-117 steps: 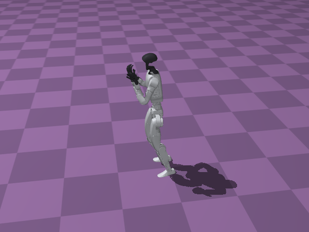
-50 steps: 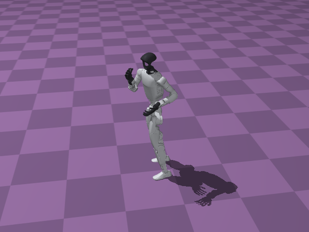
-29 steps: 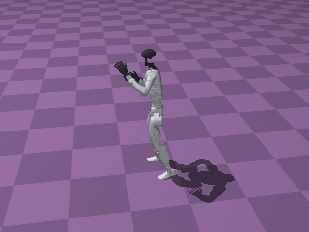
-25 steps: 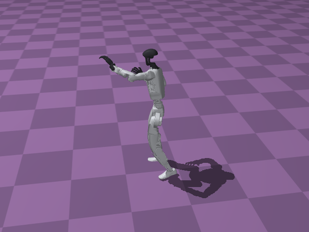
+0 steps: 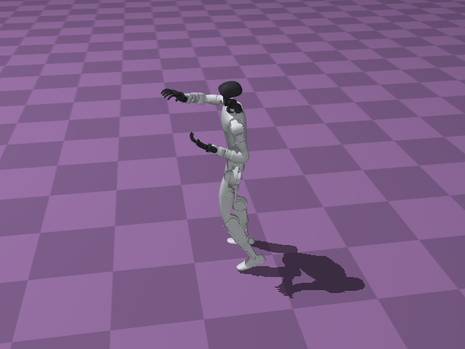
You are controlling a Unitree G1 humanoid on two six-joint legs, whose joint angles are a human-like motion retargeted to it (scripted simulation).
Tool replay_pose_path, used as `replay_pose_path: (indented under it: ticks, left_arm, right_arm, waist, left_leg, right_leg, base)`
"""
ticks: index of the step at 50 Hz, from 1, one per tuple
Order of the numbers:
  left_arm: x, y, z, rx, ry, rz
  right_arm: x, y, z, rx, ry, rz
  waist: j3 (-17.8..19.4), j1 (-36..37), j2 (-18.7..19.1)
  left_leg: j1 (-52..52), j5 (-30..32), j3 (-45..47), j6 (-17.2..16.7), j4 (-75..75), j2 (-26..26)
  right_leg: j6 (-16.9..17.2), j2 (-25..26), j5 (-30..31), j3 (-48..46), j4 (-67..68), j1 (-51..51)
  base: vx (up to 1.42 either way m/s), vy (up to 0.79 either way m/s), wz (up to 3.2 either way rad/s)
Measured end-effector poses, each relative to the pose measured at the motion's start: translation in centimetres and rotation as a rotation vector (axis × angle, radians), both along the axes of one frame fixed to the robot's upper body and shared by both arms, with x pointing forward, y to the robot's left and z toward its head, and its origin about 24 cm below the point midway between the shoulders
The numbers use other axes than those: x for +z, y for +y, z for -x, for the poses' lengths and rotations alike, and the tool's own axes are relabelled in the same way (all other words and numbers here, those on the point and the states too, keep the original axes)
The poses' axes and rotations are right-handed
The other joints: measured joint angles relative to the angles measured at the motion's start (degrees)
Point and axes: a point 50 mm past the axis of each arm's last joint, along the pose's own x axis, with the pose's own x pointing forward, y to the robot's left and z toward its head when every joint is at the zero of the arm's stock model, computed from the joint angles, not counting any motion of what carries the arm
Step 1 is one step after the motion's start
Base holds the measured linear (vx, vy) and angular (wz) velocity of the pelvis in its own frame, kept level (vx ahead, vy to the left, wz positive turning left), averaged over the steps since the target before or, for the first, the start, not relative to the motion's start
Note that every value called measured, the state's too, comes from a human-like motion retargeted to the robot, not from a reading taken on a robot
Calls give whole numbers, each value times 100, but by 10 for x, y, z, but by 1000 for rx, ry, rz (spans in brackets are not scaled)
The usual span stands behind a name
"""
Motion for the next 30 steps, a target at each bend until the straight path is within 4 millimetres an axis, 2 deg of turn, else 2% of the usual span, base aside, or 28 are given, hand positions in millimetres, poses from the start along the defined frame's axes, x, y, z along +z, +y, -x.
replay_pose_path:
  ticks: [1,2,3,4,5,7,8,9,10,12,14,15,18,20,21,23,25,28,30]
  left_arm:
    - [-18,1,3,-14,79,107]
    - [-35,2,7,-16,153,180]
    - [-49,1,13,-9,220,179]
    - [-56,5,15,9,257,128]
    - [-60,11,15,32,277,51]
    - [-51,26,12,76,255,-150]
    - [-45,31,10,88,234,-240]
    - [-41,34,10,97,217,-301]
    - [-37,36,10,104,203,-347]
    - [-40,31,7,115,210,-319]
    - [-43,19,1,126,217,-221]
    - [-41,12,-4,120,214,-160]
    - [-27,-5,-12,0,148,41]
    - [-15,-15,-13,-83,100,184]
    - [-8,-19,-12,-109,90,300]
    - [4,-23,-8,-127,45,438]
    - [13,-20,-3,-94,-25,454]
    - [15,-11,3,-75,-58,462]
    - [11,-4,4,-57,-58,425]
  right_arm:
    - [-4,-10,-33,-180,97,67]
    - [-11,-34,-60,-384,196,130]
    - [-26,-76,-81,-609,340,192]
    - [-39,-123,-90,-788,471,155]
    - [-49,-171,-89,-940,585,64]
    - [-44,-243,-63,-1133,545,-114]
    - [-32,-265,-47,-1168,449,-168]
    - [-19,-274,-35,-1131,349,-228]
    - [-4,-277,-23,-1059,237,-292]
    - [4,-258,-17,-737,92,-516]
    - [-12,-222,-20,-426,22,-666]
    - [-25,-203,-19,-302,10,-704]
    - [-74,-153,-6,-62,79,-653]
    - [-104,-132,14,68,145,-643]
    - [-121,-124,26,146,192,-683]
    - [-152,-113,51,288,279,-793]
    - [-182,-109,75,403,377,-949]
    - [-230,-107,96,463,613,-1144]
    - [-257,-106,105,445,747,-1206]
  waist:
    - [108,380,-65]
    - [184,780,-107]
    - [197,1219,-103]
    - [286,1575,-67]
    - [414,1890,-13]
    - [679,2187,229]
    - [803,2208,402]
    - [906,2141,580]
    - [997,2030,760]
    - [1123,1742,961]
    - [1216,1578,1154]
    - [1264,1553,1257]
    - [1222,1601,1456]
    - [1150,1590,1375]
    - [1061,1497,1370]
    - [872,1249,1356]
    - [662,924,1312]
    - [395,319,1174]
    - [325,-47,1094]
  left_leg:
    - [13,87,-75,-75,-373,-131]
    - [4,173,-149,-143,-727,-247]
    - [-52,259,-223,-199,-1043,-334]
    - [-88,298,-240,-207,-1275,-392]
    - [-114,312,-227,-192,-1463,-436]
    - [-191,73,-116,24,-1612,-501]
    - [-223,-95,-152,128,-1666,-548]
    - [-262,-216,-319,215,-1729,-623]
    - [-304,-313,-551,294,-1798,-712]
    - [-413,-220,-1114,252,-1978,-887]
    - [-465,-130,-1447,-103,-2010,-880]
    - [-444,-89,-1535,-314,-2036,-838]
    - [-205,44,-1511,-388,-2247,-747]
    - [-87,279,-1302,235,-2483,-894]
    - [-50,366,-1219,238,-2540,-882]
    - [-1,546,-1081,214,-2624,-871]
    - [19,721,-999,163,-2677,-896]
    - [72,899,-897,15,-2693,-1031]
    - [15,852,-775,-42,-2359,-1163]
  right_leg:
    - [129,-65,121,-90,-106,26]
    - [261,-120,229,-203,-209,45]
    - [399,-153,315,-364,-306,49]
    - [513,-176,354,-562,-393,106]
    - [615,-194,368,-776,-476,189]
    - [697,-230,195,-1234,-548,366]
    - [700,-243,33,-1452,-524,448]
    - [667,-269,-169,-1655,-397,484]
    - [616,-301,-392,-1850,-220,495]
    - [384,-442,-825,-2069,556,236]
    - [101,-464,-1078,-1968,1334,-86]
    - [-37,-427,-1157,-1817,1661,-233]
    - [-184,-216,-1261,-1261,1961,-416]
    - [-193,-256,-1234,-1091,1890,-480]
    - [-160,-209,-1167,-1153,1738,-440]
    - [-98,-102,-1011,-1284,1386,-347]
    - [-18,24,-764,-1261,1001,-272]
    - [146,169,-36,-798,462,-165]
    - [168,127,247,-574,257,-51]
  base:
    - [9,12,118]
    - [7,16,149]
    - [5,18,186]
    - [3,20,223]
    - [0,22,269]
    - [-2,24,324]
    - [-2,25,355]
    - [-2,25,361]
    - [-1,23,338]
    - [1,19,276]
    - [6,14,153]
    - [11,13,57]
    - [17,12,-8]
    - [18,10,-39]
    - [18,9,-37]
    - [18,7,-33]
    - [16,4,-42]
    - [13,1,-65]
    - [8,-2,-95]
